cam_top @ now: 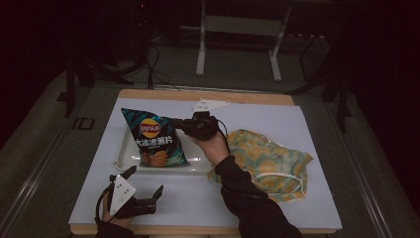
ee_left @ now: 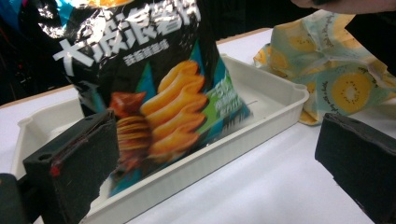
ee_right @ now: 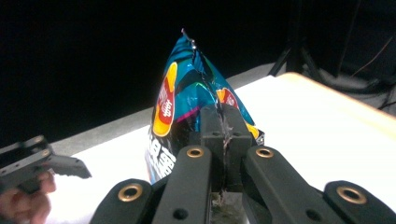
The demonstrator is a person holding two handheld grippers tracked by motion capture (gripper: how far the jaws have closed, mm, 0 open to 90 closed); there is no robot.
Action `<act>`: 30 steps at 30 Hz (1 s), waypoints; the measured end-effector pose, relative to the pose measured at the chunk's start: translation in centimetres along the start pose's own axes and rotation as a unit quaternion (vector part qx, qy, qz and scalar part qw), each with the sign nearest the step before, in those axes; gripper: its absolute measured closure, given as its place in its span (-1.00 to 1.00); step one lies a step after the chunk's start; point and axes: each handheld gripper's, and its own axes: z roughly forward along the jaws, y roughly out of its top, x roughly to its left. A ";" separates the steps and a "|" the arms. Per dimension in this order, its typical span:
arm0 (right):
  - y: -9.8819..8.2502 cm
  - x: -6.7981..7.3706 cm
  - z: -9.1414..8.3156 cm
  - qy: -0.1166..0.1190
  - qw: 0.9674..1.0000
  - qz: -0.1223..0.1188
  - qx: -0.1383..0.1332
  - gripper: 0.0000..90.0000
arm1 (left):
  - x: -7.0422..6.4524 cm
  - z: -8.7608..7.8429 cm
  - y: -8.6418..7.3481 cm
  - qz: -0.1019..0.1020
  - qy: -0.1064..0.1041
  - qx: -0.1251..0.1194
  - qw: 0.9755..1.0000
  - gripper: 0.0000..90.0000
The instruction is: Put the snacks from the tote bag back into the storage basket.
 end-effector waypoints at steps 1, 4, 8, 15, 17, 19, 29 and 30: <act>-0.2 -0.1 0.0 -0.007 1.000 -0.002 0.008 1.00 | 0.0 0.0 0.0 0.000 0.000 0.000 1.000 -0.99; -0.7 -0.5 0.0 -0.009 1.000 -0.002 0.021 1.00 | 0.0 0.1 0.0 0.002 -0.002 0.002 1.000 -0.99; -1.8 -1.2 -0.1 -0.014 0.999 0.012 0.034 1.00 | 0.0 0.2 0.0 0.001 -0.004 0.003 1.000 -0.99; -1.5 -3.0 1.0 -0.045 0.997 0.033 0.058 1.00 | -0.1 0.3 0.0 0.001 -0.012 0.006 1.000 -0.99; -1.6 -3.5 1.7 -0.045 0.996 0.039 0.065 1.00 | -0.1 0.4 0.0 0.001 -0.015 0.006 1.000 -0.99; -1.7 -3.8 2.0 -0.048 0.996 0.041 0.068 1.00 | -0.1 0.4 0.0 0.002 -0.016 0.006 1.000 -0.99; -1.9 -5.3 3.9 -0.084 0.991 0.067 0.085 0.70 | 0.0 0.3 0.0 -0.002 -0.018 0.004 1.000 -0.99; -1.9 -5.3 3.9 -0.084 0.991 0.067 0.085 0.70 | 0.0 0.3 0.0 -0.002 -0.018 0.004 1.000 -0.99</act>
